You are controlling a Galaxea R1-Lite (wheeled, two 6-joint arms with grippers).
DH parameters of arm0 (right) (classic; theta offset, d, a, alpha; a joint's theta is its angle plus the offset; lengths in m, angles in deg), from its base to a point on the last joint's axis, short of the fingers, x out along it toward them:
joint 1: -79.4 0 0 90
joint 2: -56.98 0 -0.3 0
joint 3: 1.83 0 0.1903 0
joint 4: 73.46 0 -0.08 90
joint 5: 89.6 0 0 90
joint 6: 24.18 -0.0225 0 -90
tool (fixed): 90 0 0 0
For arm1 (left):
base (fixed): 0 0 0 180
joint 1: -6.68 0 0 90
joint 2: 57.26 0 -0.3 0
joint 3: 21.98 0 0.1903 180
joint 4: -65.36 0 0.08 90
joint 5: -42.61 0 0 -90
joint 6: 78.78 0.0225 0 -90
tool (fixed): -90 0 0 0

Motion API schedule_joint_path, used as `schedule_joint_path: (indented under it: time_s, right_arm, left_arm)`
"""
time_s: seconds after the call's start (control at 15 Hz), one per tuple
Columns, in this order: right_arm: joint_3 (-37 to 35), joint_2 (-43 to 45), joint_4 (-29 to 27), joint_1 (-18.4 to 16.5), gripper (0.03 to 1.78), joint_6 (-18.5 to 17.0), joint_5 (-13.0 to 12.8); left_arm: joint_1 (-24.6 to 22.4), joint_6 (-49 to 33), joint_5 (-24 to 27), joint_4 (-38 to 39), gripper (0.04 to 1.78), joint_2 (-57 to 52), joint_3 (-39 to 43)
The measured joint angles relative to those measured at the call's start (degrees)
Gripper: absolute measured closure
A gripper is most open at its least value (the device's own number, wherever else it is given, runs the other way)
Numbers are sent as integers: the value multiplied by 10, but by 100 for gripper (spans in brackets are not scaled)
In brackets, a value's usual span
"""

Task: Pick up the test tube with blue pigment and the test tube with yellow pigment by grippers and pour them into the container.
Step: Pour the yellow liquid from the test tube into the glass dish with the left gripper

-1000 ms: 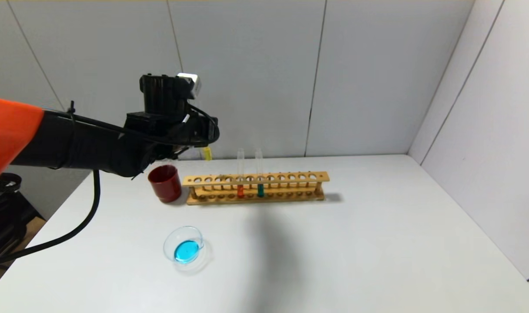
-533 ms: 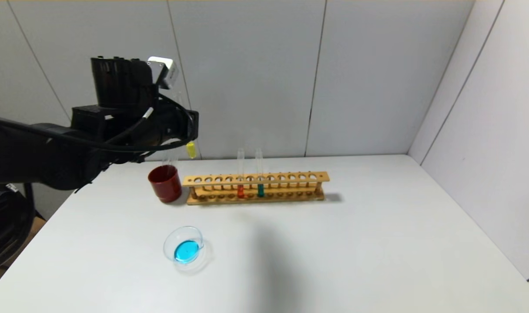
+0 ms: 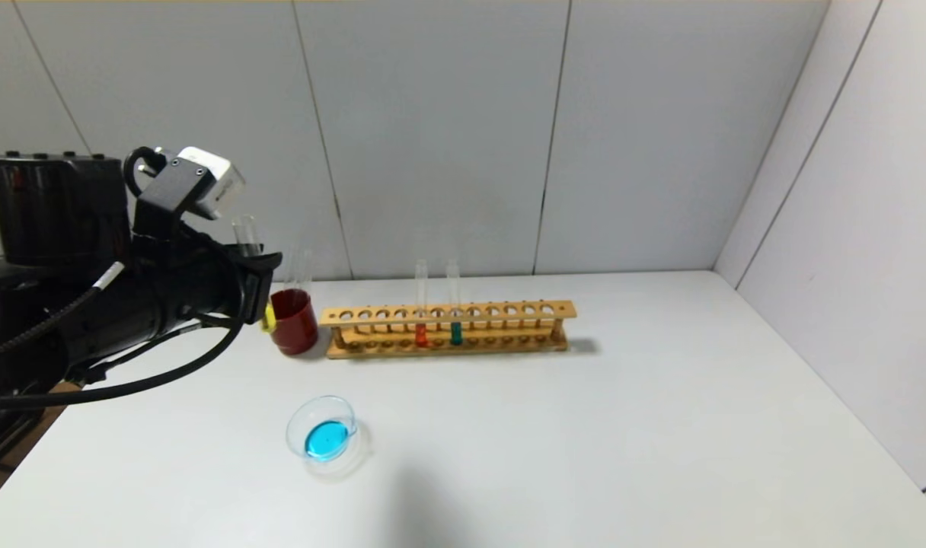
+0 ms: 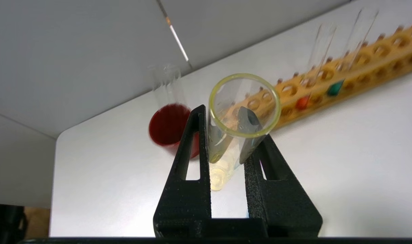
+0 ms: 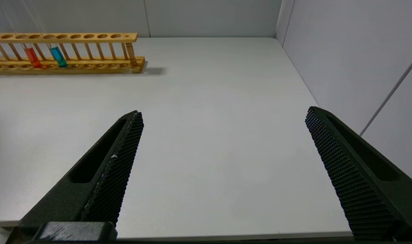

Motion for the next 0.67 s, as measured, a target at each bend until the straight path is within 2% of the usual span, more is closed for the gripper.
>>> schedule_joint_path:
  time_s: [0.2,0.33,0.53,0.67]
  right_arm:
    - [0,0,0,0,6,0,0]
    - [0,0,0,0,6,0,0]
    - [0,0,0,0,6,0,0]
    - [0,0,0,0,6,0,0]
  left_arm:
    - [-80,89,153,6,149,-22,42]
    - [-117,152,231,6,149,-27,56]
    - [-142,225,286,0,149,-23,57]
    - [-150,283,297,0,149,-9,58]
